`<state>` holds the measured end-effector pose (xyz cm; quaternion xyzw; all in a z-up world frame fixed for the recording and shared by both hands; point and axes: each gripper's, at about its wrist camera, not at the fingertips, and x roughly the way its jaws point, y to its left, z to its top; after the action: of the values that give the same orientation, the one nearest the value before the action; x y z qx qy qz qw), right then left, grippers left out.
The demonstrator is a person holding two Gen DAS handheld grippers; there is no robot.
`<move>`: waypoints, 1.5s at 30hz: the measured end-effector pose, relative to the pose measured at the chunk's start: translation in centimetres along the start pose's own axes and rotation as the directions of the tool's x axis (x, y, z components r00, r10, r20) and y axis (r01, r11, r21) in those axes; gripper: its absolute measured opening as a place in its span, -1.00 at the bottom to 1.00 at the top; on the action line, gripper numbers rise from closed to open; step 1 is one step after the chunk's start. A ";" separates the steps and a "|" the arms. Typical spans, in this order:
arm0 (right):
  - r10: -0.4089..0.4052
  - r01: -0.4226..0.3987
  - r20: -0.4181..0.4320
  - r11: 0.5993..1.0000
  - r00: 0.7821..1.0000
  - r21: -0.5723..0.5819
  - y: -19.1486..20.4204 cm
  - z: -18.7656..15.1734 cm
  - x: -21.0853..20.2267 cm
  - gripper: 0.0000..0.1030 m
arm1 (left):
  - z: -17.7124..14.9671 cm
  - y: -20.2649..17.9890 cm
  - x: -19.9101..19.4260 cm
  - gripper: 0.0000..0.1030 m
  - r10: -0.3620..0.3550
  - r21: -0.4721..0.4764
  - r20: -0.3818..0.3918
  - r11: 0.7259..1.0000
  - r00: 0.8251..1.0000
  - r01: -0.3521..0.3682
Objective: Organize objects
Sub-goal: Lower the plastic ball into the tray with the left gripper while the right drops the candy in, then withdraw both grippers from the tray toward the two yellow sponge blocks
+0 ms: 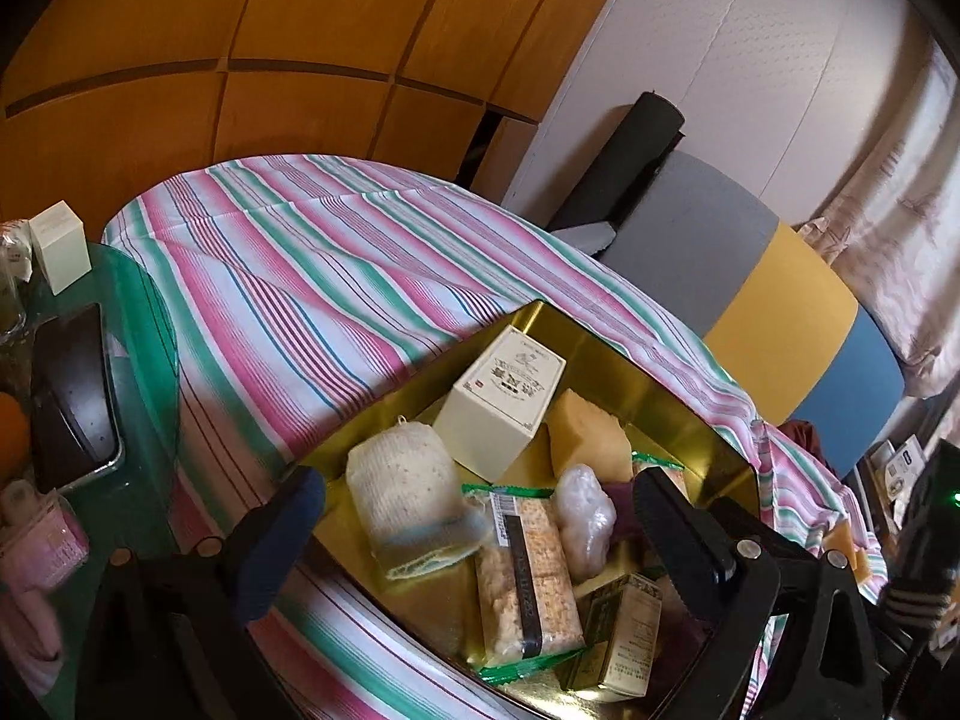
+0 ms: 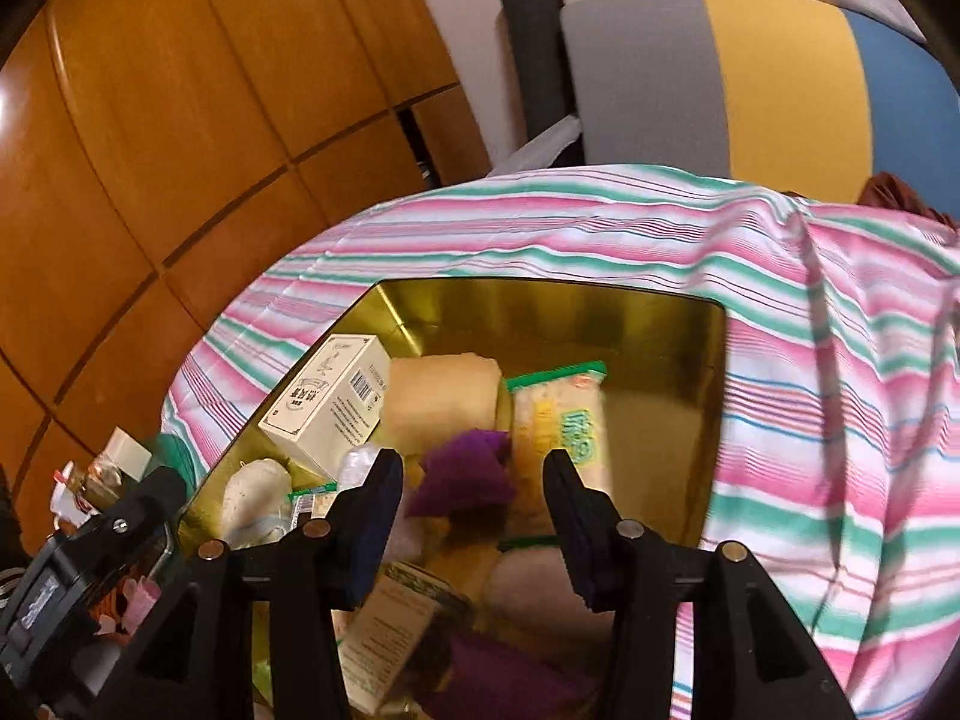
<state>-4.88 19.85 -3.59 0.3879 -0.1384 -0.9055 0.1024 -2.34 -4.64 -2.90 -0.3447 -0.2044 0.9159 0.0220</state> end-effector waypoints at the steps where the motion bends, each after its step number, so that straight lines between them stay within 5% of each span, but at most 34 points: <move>1: -0.001 0.001 0.005 1.000 1.000 0.011 -0.2 -0.1 -0.3 -0.04 | -0.1 -0.1 0.0 0.99 -0.001 0.004 -0.003 1.000 1.000 0.001; 14: -0.070 0.069 0.055 0.997 0.996 0.018 -2.3 -1.5 -4.0 -0.04 | -2.0 -4.0 -0.7 0.99 -0.097 0.151 -0.035 0.983 0.995 0.101; 27: -0.257 0.250 0.042 0.959 0.965 0.130 -10.4 -3.3 -8.0 -0.04 | -6.3 -10.2 -2.2 1.00 -0.237 0.360 -0.149 0.891 0.960 0.276; 45: -0.453 0.435 0.009 0.862 0.892 0.259 -22.3 -6.2 -12.9 0.09 | -11.2 -18.4 -2.6 1.00 -0.271 0.479 -0.271 0.794 0.924 0.374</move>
<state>6.67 43.50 -6.37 0.3871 -0.1621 -0.8929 -0.1633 4.99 15.73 -1.69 -0.3706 -0.0010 0.8823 0.2902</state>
